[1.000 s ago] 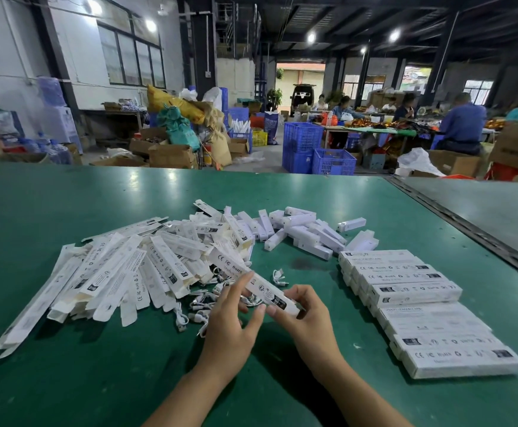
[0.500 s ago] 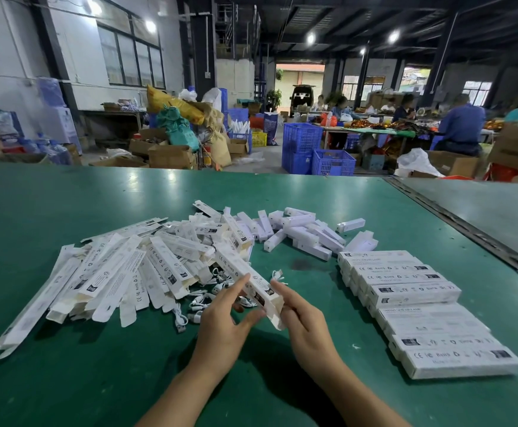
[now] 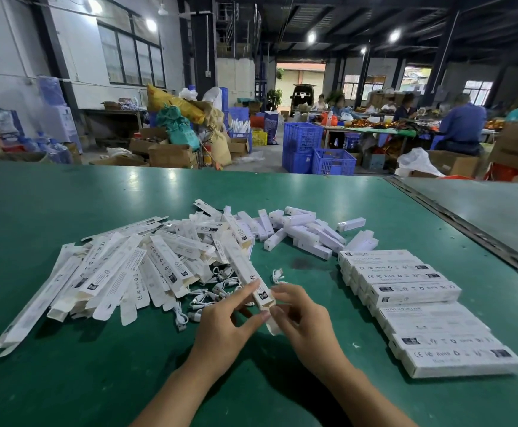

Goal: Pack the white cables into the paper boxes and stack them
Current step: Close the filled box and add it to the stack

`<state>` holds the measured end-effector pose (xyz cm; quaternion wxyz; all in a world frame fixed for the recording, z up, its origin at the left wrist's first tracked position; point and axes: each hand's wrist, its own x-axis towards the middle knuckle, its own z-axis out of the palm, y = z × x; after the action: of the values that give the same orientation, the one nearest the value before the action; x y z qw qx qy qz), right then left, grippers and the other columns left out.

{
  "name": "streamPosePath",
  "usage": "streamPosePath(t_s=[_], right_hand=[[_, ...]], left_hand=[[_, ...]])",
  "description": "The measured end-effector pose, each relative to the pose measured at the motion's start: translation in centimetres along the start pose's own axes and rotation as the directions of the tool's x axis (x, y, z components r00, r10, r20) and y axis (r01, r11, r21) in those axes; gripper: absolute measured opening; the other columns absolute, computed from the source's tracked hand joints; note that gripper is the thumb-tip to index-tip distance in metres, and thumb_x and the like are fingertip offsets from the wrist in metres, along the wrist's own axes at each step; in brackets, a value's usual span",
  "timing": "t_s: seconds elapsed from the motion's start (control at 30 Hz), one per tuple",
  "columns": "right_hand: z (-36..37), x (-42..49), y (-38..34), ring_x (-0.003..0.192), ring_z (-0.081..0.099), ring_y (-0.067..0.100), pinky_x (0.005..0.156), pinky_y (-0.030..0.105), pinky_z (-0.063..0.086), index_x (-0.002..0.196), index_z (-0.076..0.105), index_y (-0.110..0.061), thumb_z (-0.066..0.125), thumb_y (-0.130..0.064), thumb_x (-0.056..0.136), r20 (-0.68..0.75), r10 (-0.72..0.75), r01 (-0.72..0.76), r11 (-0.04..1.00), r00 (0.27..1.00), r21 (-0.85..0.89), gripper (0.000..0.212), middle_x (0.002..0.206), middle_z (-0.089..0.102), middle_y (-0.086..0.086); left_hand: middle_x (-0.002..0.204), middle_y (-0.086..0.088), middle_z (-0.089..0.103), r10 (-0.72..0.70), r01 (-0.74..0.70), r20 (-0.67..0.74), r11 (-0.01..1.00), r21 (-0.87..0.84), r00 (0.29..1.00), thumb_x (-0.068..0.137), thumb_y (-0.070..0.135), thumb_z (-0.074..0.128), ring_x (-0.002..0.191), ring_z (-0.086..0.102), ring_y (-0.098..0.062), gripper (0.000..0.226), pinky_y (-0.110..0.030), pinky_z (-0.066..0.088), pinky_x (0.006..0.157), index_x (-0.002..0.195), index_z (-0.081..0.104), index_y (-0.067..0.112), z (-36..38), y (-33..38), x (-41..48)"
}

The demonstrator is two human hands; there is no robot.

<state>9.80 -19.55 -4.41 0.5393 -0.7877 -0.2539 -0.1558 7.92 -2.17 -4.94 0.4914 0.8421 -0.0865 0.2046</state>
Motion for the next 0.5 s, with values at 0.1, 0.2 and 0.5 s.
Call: streamPosePath(t_s=[0.1,0.2,0.5], right_hand=[[0.11,0.17,0.42,0.074,0.068,0.001,0.065,0.012,0.05,0.089,0.06,-0.027,0.072,-0.005,0.086,-0.085,-0.058,0.052,0.996,0.995,-0.071,0.026,0.085,0.071,-0.012],[0.01,0.19,0.84,0.087,0.068,-0.001,0.074,0.013,0.053,0.087,0.068,-0.013,0.07,0.003,0.083,-0.06,-0.168,0.158,0.978,0.984,-0.138,0.017,0.098,0.073,-0.009],[-0.54,0.15,0.52,0.109,0.063,-0.004,0.088,0.02,0.054,0.114,0.067,-0.026,0.066,0.002,0.078,0.117,-0.248,0.268,0.939,0.962,-0.214,0.046,0.143,0.051,-0.016]], left_hand=[[0.105,0.031,0.066,0.019,-0.019,-0.011,1.0,-0.023,1.0,0.079,0.036,0.081,0.102,0.06,0.016,0.054,0.001,0.039,0.083,0.129,0.061,0.041,-0.01,0.11,-0.04],[0.098,0.035,0.068,0.021,-0.023,-0.036,0.999,-0.039,0.999,0.081,0.031,0.081,0.099,0.063,0.011,0.052,-0.001,0.041,0.081,0.128,0.062,0.04,0.05,0.14,-0.09],[0.097,0.015,0.074,0.0,-0.012,-0.075,0.987,-0.157,0.997,0.083,0.018,0.08,0.091,0.069,-0.009,0.061,-0.016,0.052,0.082,0.113,0.06,0.067,-0.25,-0.62,0.39]])
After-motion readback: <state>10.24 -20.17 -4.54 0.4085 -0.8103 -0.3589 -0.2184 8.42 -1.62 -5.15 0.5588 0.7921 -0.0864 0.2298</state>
